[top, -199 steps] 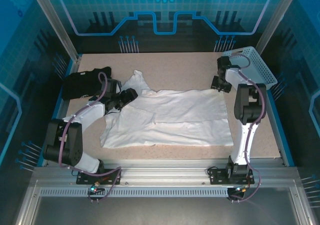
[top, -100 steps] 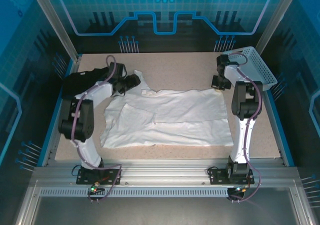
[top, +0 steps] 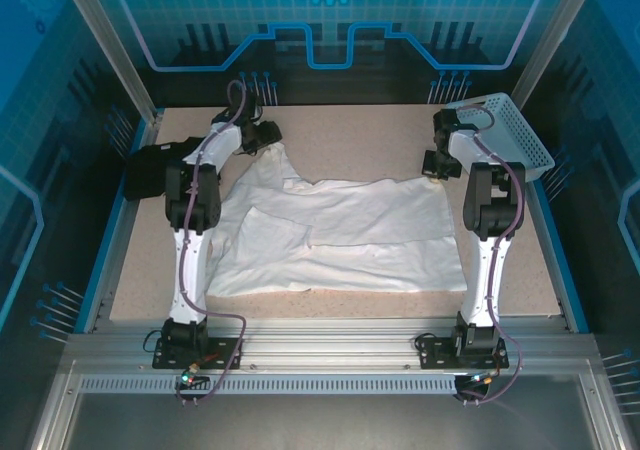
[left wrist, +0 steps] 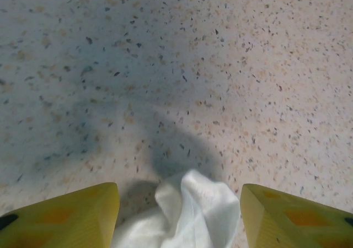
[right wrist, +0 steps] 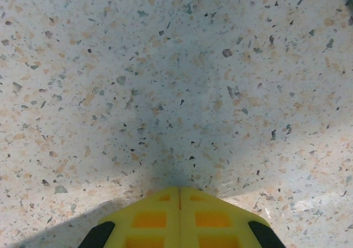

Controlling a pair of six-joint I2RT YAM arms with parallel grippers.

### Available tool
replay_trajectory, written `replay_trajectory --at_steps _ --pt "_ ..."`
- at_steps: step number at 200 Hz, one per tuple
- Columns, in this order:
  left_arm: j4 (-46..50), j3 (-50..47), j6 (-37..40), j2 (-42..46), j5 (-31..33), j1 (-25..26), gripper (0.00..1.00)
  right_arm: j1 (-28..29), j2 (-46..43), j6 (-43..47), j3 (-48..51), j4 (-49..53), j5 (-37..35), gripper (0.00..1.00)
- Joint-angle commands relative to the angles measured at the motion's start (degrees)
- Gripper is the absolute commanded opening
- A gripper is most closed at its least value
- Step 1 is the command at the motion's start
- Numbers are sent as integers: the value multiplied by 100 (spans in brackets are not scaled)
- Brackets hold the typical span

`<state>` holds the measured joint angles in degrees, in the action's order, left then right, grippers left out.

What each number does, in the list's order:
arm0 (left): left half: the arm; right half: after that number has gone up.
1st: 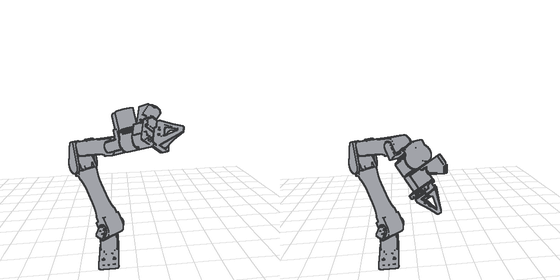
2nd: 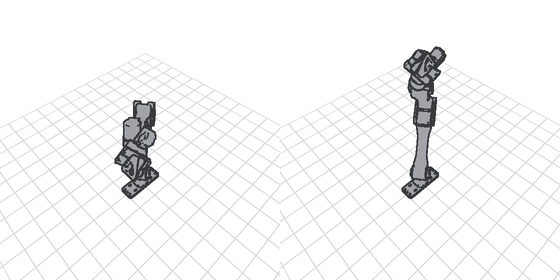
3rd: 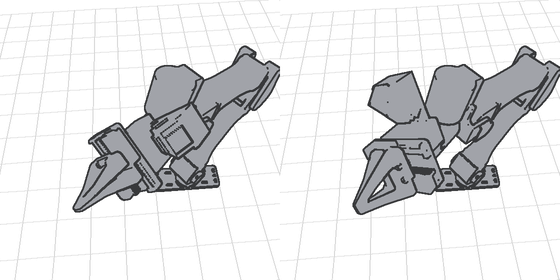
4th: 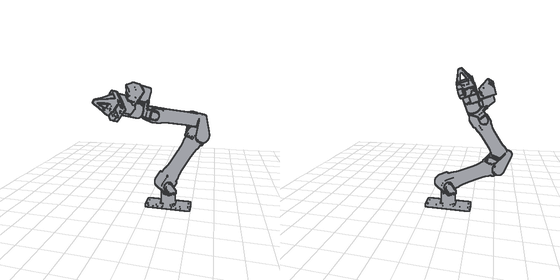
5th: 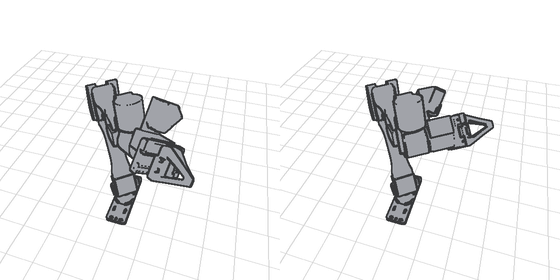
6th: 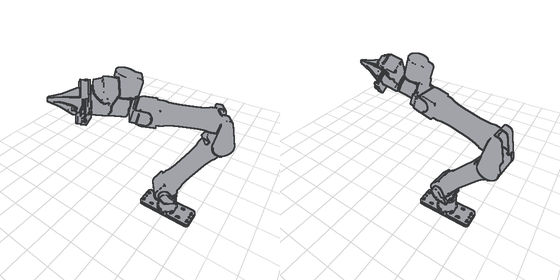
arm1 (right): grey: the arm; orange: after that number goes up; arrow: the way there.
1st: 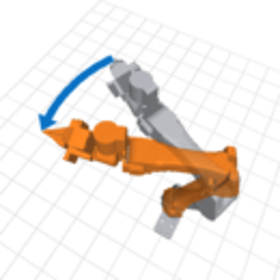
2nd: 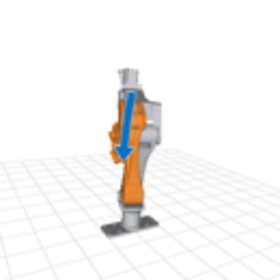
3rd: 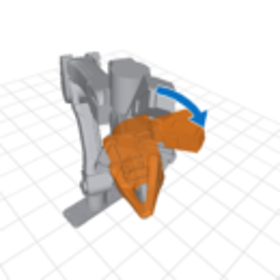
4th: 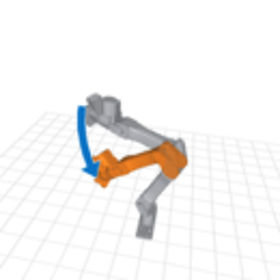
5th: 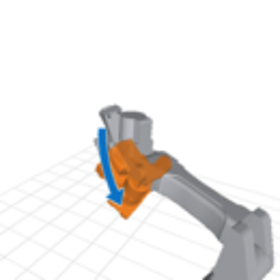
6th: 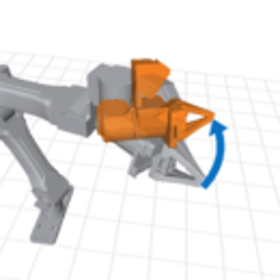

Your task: Fold the inside-out t-shirt

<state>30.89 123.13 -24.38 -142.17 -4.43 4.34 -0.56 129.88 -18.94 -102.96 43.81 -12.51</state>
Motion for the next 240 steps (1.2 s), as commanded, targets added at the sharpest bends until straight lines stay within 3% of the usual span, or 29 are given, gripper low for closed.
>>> replay_trajectory --at_steps 1,30,101,126,180,201,240 --pt "761 696 151 -400 -210 -12 61 -35 -87 101 100 -3 227 1" --pt "1019 1266 119 -811 -366 -3 55 -29 -53 116 74 -13 282 1" --pt "1173 2033 129 -1456 -582 -29 24 -22 59 154 -54 41 368 1" --pt "1132 2065 153 -1465 -637 -65 11 -23 105 179 -151 70 321 1" --pt "883 2017 399 -1057 -596 -82 0 -31 72 436 -318 -1 151 0" --pt "619 1529 412 -452 -570 -82 0 -28 -194 684 -158 -211 163 0" --pt "-322 -730 64 1443 -665 -82 0 -28 -894 1065 451 -625 160 0"
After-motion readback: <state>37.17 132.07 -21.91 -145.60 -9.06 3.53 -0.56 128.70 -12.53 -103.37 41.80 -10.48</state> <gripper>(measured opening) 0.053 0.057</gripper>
